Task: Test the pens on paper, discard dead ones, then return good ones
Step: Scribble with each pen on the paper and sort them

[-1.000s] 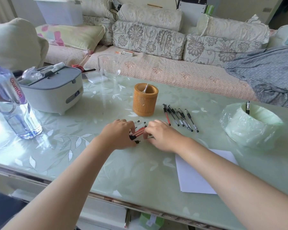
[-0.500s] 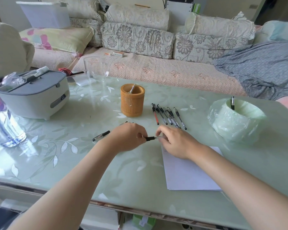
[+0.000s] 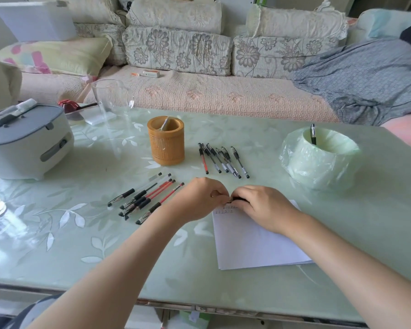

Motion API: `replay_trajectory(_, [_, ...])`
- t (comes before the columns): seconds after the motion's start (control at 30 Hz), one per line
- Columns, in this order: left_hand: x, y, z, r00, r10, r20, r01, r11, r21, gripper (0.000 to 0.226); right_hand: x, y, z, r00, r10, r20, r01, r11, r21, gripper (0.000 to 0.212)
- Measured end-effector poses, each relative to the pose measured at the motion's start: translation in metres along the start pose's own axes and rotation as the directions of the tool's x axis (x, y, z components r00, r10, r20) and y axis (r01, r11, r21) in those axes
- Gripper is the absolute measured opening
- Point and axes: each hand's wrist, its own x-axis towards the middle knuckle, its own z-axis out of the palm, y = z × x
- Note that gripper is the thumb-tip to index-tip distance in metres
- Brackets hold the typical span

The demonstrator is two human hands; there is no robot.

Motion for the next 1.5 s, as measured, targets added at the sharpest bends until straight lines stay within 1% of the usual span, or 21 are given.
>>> replay_trajectory(0.1, [0.003, 0.001, 0.006, 0.999, 0.032, 0.007, -0.032, 0.999, -0.019, 0.011, 0.0, 0.004, 0.002, 1.0, -0.005, -0.019, 0.006, 0.999, 0.031, 0.014])
replay_trajectory(0.17, [0.005, 0.002, 0.009, 0.999, 0.035, -0.018, -0.036, 0.999, -0.038, 0.01, 0.0, 0.004, 0.002, 1.0, 0.001, -0.03, -0.001, 1.0, 0.023, 0.015])
replay_trajectory(0.33, [0.01, 0.0, 0.011, 0.998, 0.037, -0.058, -0.041, 0.996, -0.078, 0.008, 0.001, 0.001, 0.0, 0.996, -0.013, -0.092, 0.006, 0.997, -0.074, 0.019])
replay_trajectory(0.5, [0.013, -0.003, 0.008, 0.998, 0.033, -0.056, -0.038, 0.995, -0.09, 0.008, 0.0, 0.0, -0.005, 0.995, 0.049, -0.082, -0.061, 0.988, -0.145, 0.027])
replay_trajectory(0.63, [0.013, -0.007, 0.002, 0.997, 0.051, -0.058, -0.053, 0.998, -0.03, 0.006, 0.005, -0.004, -0.012, 0.995, 0.098, 0.011, -0.097, 0.994, -0.056, 0.027])
replay_trajectory(0.73, [0.013, -0.015, -0.002, 0.992, 0.066, -0.109, -0.051, 0.989, 0.14, 0.005, 0.003, -0.001, -0.016, 0.987, 0.142, 0.076, -0.145, 0.989, 0.042, 0.04])
replay_trajectory(0.8, [0.011, -0.02, -0.004, 0.986, 0.078, -0.146, -0.045, 0.974, 0.22, 0.006, 0.0, 0.003, -0.018, 0.991, 0.124, 0.058, -0.133, 0.975, 0.179, 0.036])
replay_trajectory(0.87, [0.011, -0.024, -0.002, 0.984, 0.089, -0.154, -0.044, 0.96, 0.275, 0.009, -0.001, 0.005, -0.018, 0.992, 0.125, -0.007, -0.115, 0.936, 0.333, 0.026])
replay_trajectory(0.9, [0.011, -0.026, 0.0, 0.984, 0.092, -0.151, -0.044, 0.955, 0.293, 0.009, -0.001, 0.005, -0.017, 0.988, 0.153, -0.034, -0.123, 0.892, 0.435, 0.024])
replay_trajectory(0.93, [0.011, -0.027, 0.002, 0.985, 0.094, -0.147, -0.045, 0.952, 0.303, 0.01, -0.001, 0.004, -0.017, 0.98, 0.194, -0.04, -0.141, 0.824, 0.549, 0.026])
replay_trajectory(0.97, [0.012, -0.028, 0.004, 0.985, 0.095, -0.143, -0.048, 0.952, 0.302, 0.011, -0.001, 0.003, -0.016, 0.971, 0.237, -0.022, -0.164, 0.731, 0.662, 0.031])
replay_trajectory(1.03, [0.015, -0.03, 0.006, 0.987, 0.098, -0.131, -0.058, 0.959, 0.276, 0.013, 0.0, 0.001, -0.016, 0.956, 0.286, 0.063, -0.211, 0.523, 0.826, 0.035])
replay_trajectory(1.1, [0.018, -0.032, 0.008, 0.988, 0.104, -0.115, -0.071, 0.962, 0.264, 0.016, 0.0, 0.003, -0.016, 0.953, 0.272, 0.133, -0.235, 0.385, 0.893, 0.044])
replay_trajectory(1.13, [0.018, -0.033, 0.008, 0.989, 0.105, -0.108, -0.073, 0.961, 0.267, 0.018, 0.0, 0.004, -0.016, 0.956, 0.255, 0.144, -0.231, 0.354, 0.906, 0.047])
replay_trajectory(1.17, [0.018, -0.033, 0.009, 0.989, 0.106, -0.107, -0.074, 0.96, 0.27, 0.02, -0.001, 0.006, -0.015, 0.961, 0.242, 0.133, -0.214, 0.343, 0.915, 0.046])
replay_trajectory(1.2, [0.019, -0.033, 0.01, 0.988, 0.111, -0.111, -0.077, 0.96, 0.271, 0.02, -0.002, 0.007, -0.013, 0.965, 0.236, 0.116, -0.196, 0.352, 0.915, 0.04])
replay_trajectory(1.3, [0.02, -0.033, 0.013, 0.984, 0.126, -0.129, -0.09, 0.963, 0.254, 0.02, -0.006, 0.007, -0.007, 0.953, 0.282, 0.111, -0.222, 0.398, 0.89, 0.009])
replay_trajectory(1.37, [0.02, -0.033, 0.014, 0.987, 0.117, -0.112, -0.086, 0.963, 0.254, 0.018, -0.006, 0.007, -0.002, 0.945, 0.302, 0.123, -0.244, 0.404, 0.882, 0.015])
replay_trajectory(1.47, [0.019, -0.032, 0.017, 0.993, 0.096, -0.067, -0.071, 0.947, 0.312, 0.041, -0.006, 0.005, -0.002, 0.936, 0.301, 0.18, -0.293, 0.386, 0.875, 0.012])
replay_trajectory(1.5, [0.02, -0.032, 0.018, 0.993, 0.096, -0.066, -0.069, 0.942, 0.328, 0.046, -0.006, 0.004, -0.002, 0.934, 0.301, 0.193, -0.304, 0.384, 0.872, 0.013])
